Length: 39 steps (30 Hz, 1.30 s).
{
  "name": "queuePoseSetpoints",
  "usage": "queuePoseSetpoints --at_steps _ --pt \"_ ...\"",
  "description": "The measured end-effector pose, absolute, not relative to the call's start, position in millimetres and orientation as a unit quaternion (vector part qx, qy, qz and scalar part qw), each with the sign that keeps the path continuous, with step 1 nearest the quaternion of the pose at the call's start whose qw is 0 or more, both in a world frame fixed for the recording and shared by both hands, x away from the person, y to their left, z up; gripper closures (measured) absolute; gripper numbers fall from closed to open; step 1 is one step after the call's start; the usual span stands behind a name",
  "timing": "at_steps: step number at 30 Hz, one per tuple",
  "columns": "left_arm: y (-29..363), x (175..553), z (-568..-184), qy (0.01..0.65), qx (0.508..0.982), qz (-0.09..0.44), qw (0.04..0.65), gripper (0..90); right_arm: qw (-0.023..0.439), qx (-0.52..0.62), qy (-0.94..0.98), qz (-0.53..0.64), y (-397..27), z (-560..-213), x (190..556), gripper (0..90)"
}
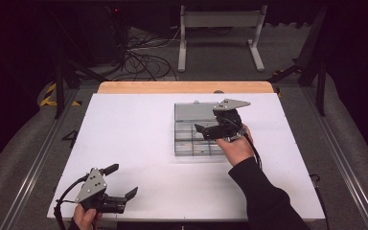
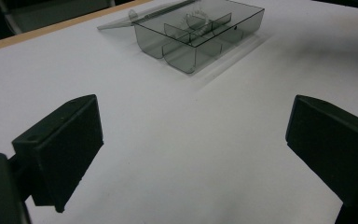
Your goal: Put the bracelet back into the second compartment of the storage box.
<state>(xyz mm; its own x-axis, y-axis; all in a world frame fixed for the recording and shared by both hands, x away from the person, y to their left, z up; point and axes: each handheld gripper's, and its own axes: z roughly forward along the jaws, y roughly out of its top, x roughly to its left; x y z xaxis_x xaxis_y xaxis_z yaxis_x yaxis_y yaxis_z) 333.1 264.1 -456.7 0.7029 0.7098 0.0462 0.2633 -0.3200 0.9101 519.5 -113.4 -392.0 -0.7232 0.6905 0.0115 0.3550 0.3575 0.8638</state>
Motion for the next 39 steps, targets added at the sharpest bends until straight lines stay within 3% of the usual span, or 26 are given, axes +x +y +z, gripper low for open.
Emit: queuePoseSetpoints --at_steps 39 --pt "264 333 -456 0.311 0.78 0.231 0.491 4.5 0.181 0.274 0.807 0.49 -147 -366 457 3.3"
